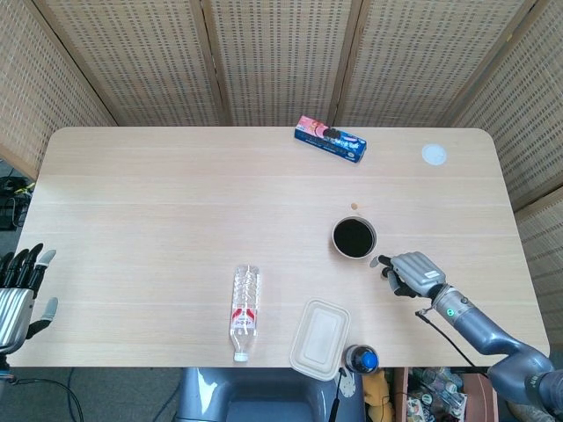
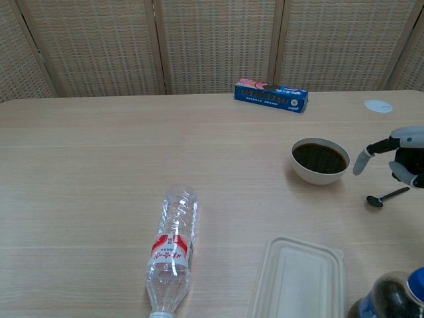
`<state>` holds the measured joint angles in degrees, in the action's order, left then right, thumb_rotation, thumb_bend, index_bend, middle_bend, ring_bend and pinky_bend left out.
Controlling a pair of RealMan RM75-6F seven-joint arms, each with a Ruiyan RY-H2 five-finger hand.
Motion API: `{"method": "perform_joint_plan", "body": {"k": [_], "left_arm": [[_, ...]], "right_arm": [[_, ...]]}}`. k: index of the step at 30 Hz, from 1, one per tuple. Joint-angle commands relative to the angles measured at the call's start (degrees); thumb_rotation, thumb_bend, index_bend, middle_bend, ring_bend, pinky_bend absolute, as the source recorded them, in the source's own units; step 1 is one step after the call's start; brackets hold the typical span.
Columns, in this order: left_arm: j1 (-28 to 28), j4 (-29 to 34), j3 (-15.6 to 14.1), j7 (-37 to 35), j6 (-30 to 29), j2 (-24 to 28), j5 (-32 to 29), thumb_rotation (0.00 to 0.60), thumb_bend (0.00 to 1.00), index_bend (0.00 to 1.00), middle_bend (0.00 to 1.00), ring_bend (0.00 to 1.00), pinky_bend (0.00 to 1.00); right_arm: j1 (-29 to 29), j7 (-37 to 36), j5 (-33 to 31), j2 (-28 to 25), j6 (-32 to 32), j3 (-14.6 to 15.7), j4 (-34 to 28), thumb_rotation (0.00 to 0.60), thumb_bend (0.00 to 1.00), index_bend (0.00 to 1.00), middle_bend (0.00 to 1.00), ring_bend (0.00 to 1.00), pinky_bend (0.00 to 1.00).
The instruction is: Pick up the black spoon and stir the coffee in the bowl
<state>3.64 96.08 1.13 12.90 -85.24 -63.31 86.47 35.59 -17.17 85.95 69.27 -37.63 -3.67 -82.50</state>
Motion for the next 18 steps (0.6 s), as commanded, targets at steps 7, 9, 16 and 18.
{"method": "perform_joint_plan", "body": {"k": [7, 9, 16, 18], "left_arm": [[-0.1, -0.3, -0.2, -0.3, 0.0, -0.2, -0.1, 0.6, 0.45, 0.0, 0.0, 0.0, 0.0], [-0.1, -0.4, -0.3, -0.4, 0.1, -0.2, -0.2, 0.6, 0.45, 0.0, 0.0, 0.0, 0.0], [-0.2, -0.5, -0.4, -0.6, 0.1, -0.2, -0.3, 0.6, 0.45, 0.0, 0.0, 0.0, 0.0], [-0.1, -0.6, -0.4, -0.6, 0.2, -0.3, -0.3, 0.6, 0.45, 0.0, 0.0, 0.0, 0.0]], "right_arm": [[2.3, 1.5, -3.1, 2.7, 4.4, 2.0, 3.8, 0.6, 1.0, 0.3, 0.98, 1.0, 1.0], [2.4, 2.0, -3.7, 3.1, 4.7, 2.3, 4.6, 0.6, 1.0, 0.3, 0.99, 1.0, 1.0], [2.7, 2.7, -5.3, 4.1, 5.4, 2.8, 6.4, 0.6, 1.0, 0.3, 0.99, 1.0, 1.0], [2.8, 2.9, -5.8, 4.5, 5.7, 3.0, 7.1, 0.6, 1.0, 0.3, 0.99, 1.0, 1.0]]}}
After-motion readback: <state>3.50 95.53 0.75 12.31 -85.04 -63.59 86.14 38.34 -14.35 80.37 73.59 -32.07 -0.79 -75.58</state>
